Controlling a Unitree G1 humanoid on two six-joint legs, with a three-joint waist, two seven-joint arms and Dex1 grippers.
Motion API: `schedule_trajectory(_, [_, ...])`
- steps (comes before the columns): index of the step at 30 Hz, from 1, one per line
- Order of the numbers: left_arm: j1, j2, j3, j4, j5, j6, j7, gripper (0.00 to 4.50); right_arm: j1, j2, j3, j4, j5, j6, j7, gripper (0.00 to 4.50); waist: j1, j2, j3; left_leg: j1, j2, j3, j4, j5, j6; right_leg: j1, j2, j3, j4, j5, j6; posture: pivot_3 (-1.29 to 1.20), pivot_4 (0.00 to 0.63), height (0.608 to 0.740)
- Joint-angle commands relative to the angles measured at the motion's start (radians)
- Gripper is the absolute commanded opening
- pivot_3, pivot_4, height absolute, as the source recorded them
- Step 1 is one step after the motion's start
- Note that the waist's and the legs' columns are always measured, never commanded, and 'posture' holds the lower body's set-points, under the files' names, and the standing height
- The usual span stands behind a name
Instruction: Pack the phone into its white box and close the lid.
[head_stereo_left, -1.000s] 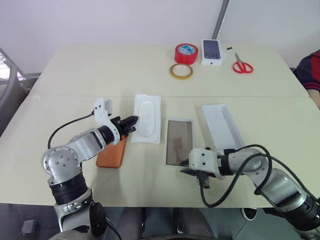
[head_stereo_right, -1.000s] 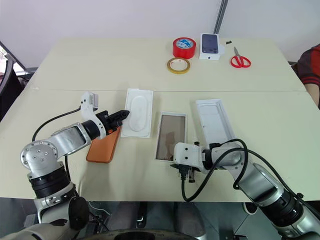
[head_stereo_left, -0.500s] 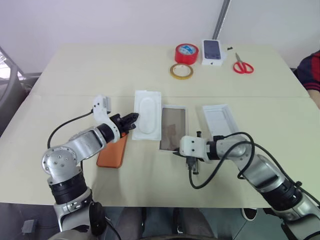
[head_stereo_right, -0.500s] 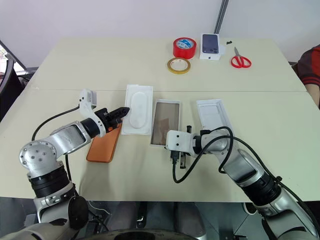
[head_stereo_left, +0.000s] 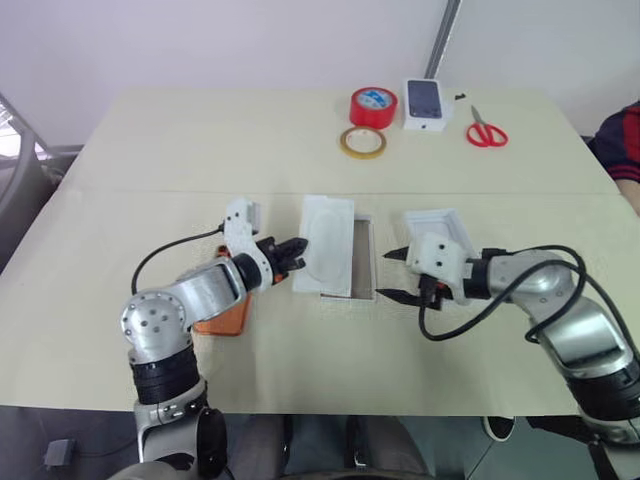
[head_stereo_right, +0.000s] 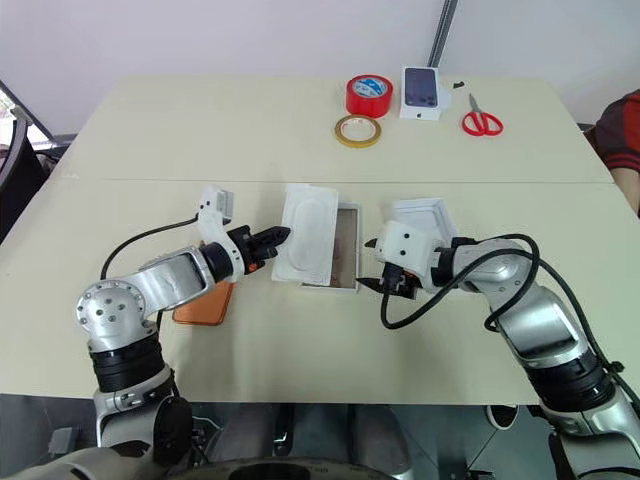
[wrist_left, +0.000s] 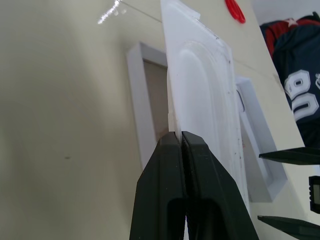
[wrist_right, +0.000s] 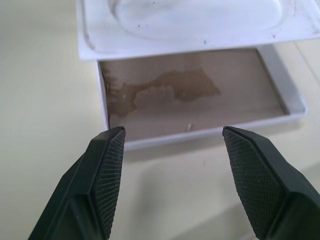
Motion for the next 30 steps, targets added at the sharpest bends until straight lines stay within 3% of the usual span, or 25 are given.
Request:
schedule_trajectory(1, [-0.023,-0.009,-0.026,0.001,0.008,-0.026,0.015,0.0,0.006,-0.02,-0.042,-0.036,0.017,-0.01,-0.007,3.23,-0.002,0.0,0.0,0.0,0.0,0.0,0.0,0.0,0.0,0.0,0.0,0.0,0.0,0.0,0.0,0.0,0.15,0.74])
schedule_trajectory(8, [-0.045,-0.035,-0.054,0.039,0.014,-0.051,0.017,0.0,0.008,-0.022,-0.061,-0.027,0.014,-0.015,-0.03,3.23,-0.001,0.0,0.0,0.0,0.0,0.0,0.0,0.0,0.0,0.0,0.0,0.0,0.0,0.0,0.0,0.0,0.15,0.74])
schedule_trajectory(15, [-0.047,-0.04,-0.058,0.019,-0.034,-0.064,0.004,3.47,0.004,-0.031,-0.077,-0.009,0.019,-0.028,-0.039,3.3,-0.002,0.0,0.0,0.0,0.0,0.0,0.0,0.0,0.0,0.0,0.0,0.0,0.0,0.0,0.0,0.0,0.15,0.74])
schedule_trajectory(16, [-0.042,-0.032,-0.056,0.013,-0.045,-0.063,0.0,3.47,0.0,-0.029,-0.08,-0.005,0.021,-0.03,-0.04,3.3,-0.002,0.0,0.0,0.0,0.0,0.0,0.0,0.0,0.0,0.0,0.0,0.0,0.0,0.0,0.0,0.0,0.15,0.74])
schedule_trajectory(19, [-0.035,0.011,-0.033,-0.003,-0.073,-0.077,-0.012,3.53,-0.021,-0.016,-0.08,0.011,0.022,-0.031,-0.053,2.43,-0.003,0.0,0.0,0.0,0.0,0.0,0.0,0.0,0.0,0.0,0.0,0.0,0.0,0.0,0.0,0.0,0.15,0.74])
schedule_trajectory(23, [-0.044,0.115,-0.004,-0.014,-0.06,-0.12,-0.063,3.53,-0.085,0.012,-0.056,0.054,0.003,-0.023,-0.094,0.34,-0.006,0.0,0.0,0.0,0.0,0.0,0.0,0.0,-0.001,0.0,0.001,0.0,0.0,0.0,0.0,0.0,0.15,0.74])
schedule_trajectory(24, [-0.041,0.16,-0.017,-0.024,-0.028,-0.129,-0.097,3.53,-0.104,0.023,-0.049,0.061,0.002,-0.018,-0.102,0.03,-0.007,0.0,0.0,0.0,0.0,0.0,0.0,0.0,-0.001,0.0,0.001,0.0,0.0,0.0,0.0,0.0,0.15,0.74])
schedule_trajectory(30, [0.06,0.428,-0.166,-0.113,0.206,-0.298,-0.439,3.53,-0.236,0.108,0.073,0.139,-0.09,0.033,-0.174,0.03,-0.008,0.001,0.0,0.0,0.0,0.0,-0.002,0.001,-0.001,-0.001,0.001,0.0,0.0,0.0,0.0,0.0,0.15,0.74])
